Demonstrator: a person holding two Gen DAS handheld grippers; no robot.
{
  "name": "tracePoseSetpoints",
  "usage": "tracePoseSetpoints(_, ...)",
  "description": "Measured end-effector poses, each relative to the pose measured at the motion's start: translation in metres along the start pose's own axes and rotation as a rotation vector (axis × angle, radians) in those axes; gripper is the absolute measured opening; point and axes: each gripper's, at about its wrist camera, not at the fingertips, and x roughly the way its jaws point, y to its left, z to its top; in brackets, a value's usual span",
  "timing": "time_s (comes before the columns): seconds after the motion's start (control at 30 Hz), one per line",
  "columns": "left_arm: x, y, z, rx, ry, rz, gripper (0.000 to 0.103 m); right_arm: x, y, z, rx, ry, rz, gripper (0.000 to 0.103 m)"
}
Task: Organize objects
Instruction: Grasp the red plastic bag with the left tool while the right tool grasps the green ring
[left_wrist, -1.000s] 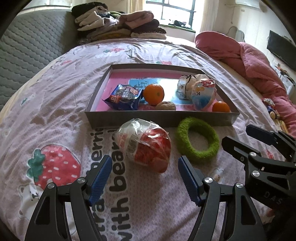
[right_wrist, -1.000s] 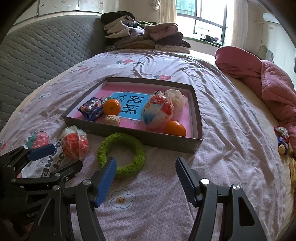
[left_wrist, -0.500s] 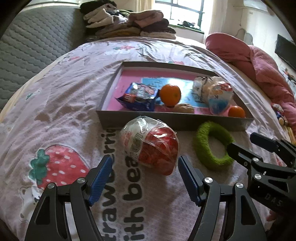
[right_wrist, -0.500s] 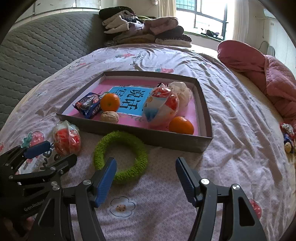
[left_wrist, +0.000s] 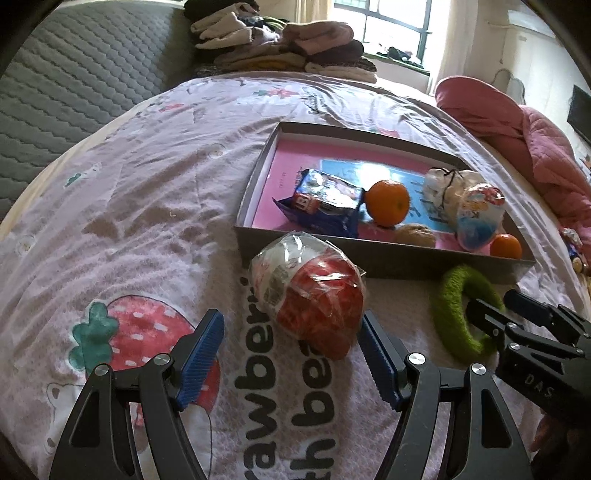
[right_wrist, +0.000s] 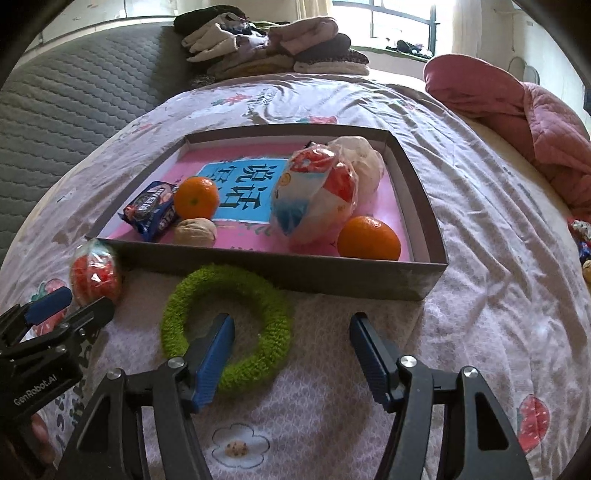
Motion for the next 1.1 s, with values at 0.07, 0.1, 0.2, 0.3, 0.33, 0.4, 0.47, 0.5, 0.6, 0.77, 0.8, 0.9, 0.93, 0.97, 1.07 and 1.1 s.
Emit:
tracePoseSetpoints(0.07,0.004,0.002,0.002,-0.006,0.004,0.007,0.075,0.002,-0.001,0.001,0.003,-0.005,0.002,0.058)
tracePoseSetpoints(0.1,0.006,0.003,0.003,-0.013,0.008,0.004,0.075,0.003,-0.001,0.001,0.004,-0.006,0.004,0.055)
tracePoseSetpoints(0.2,0.011,0.005,0.005,-0.022,0.017,0.004,0.075,0.005,-0.001,0.003,0.006,-0.009,0.007,0.049)
tracePoseSetpoints(0.3,0.015,0.006,0.006,-0.026,0.018,0.008,0.075,0.008,-0.001,0.004,0.007,-0.011,0.014,0.045)
tracePoseSetpoints(0.33,0.017,0.007,0.007,-0.031,0.019,0.007,0.075,0.008,-0.001,0.003,0.005,-0.012,0.015,0.042)
tracePoseSetpoints(0.4,0.019,0.010,0.009,-0.040,0.017,0.001,0.075,0.008,-0.001,0.003,0.004,-0.015,0.022,0.038)
tracePoseSetpoints(0.47,0.020,0.011,0.010,-0.046,0.016,-0.003,0.075,0.008,-0.001,0.004,0.004,-0.017,0.035,0.033)
tracePoseSetpoints(0.5,0.021,0.011,0.011,-0.048,0.014,-0.004,0.075,0.008,-0.001,0.004,0.004,-0.017,0.039,0.031)
tracePoseSetpoints(0.6,0.023,0.012,0.012,-0.054,0.014,-0.012,0.075,0.009,0.000,0.004,0.002,-0.018,0.053,0.025)
tracePoseSetpoints(0.77,0.023,0.013,0.013,-0.064,0.005,-0.024,0.059,0.008,0.000,0.004,-0.002,-0.018,0.073,0.019)
tracePoseSetpoints(0.8,0.024,0.013,0.013,-0.066,0.006,-0.028,0.059,0.008,0.000,0.004,0.000,-0.017,0.077,0.018)
tracePoseSetpoints(0.9,0.022,0.014,0.013,-0.073,0.002,-0.038,0.058,0.007,-0.001,0.004,0.005,-0.017,0.083,0.018)
tracePoseSetpoints(0.93,0.022,0.014,0.013,-0.073,0.003,-0.040,0.058,0.006,-0.001,0.004,0.002,-0.018,0.083,0.017)
tracePoseSetpoints(0.97,0.021,0.015,0.013,-0.074,0.003,-0.043,0.058,0.006,0.000,0.004,0.000,-0.018,0.082,0.017)
tracePoseSetpoints(1.07,0.018,0.015,0.014,-0.072,-0.005,-0.047,0.058,0.004,0.001,0.004,-0.003,-0.019,0.084,0.017)
tracePoseSetpoints(1.1,0.017,0.014,0.014,-0.070,-0.007,-0.048,0.058,0.004,0.001,0.004,-0.004,-0.019,0.085,0.016)
